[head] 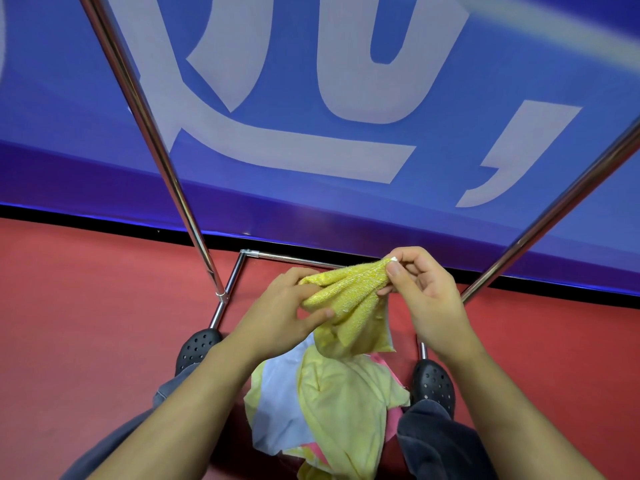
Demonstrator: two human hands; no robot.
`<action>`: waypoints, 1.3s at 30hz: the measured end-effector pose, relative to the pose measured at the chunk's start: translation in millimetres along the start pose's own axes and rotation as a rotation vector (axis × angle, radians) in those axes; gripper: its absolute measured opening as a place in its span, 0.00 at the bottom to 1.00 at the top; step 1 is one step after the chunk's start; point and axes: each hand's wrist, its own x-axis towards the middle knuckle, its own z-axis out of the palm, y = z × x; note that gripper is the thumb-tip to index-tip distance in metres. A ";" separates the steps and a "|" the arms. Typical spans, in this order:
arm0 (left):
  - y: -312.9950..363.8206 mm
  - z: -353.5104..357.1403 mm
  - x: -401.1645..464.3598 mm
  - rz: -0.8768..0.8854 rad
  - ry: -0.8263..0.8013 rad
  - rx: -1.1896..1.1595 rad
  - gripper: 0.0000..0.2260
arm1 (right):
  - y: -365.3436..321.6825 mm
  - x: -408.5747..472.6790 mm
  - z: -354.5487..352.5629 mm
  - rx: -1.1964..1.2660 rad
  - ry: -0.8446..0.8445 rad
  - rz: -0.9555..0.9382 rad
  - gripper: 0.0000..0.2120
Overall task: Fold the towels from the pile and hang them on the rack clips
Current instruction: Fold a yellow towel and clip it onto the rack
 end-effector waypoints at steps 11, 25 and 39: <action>10.7 -19.6 -6.5 -0.097 0.145 0.404 0.19 | 13.6 6.3 -15.5 -0.130 0.108 0.079 0.04; 14.5 -24.1 -1.1 -0.047 0.461 -0.442 0.07 | 23.6 12.7 -14.4 -0.095 0.260 0.182 0.06; 20.0 -32.2 -2.5 -0.015 0.299 -0.413 0.08 | 34.4 19.4 -16.6 -0.006 0.316 0.253 0.03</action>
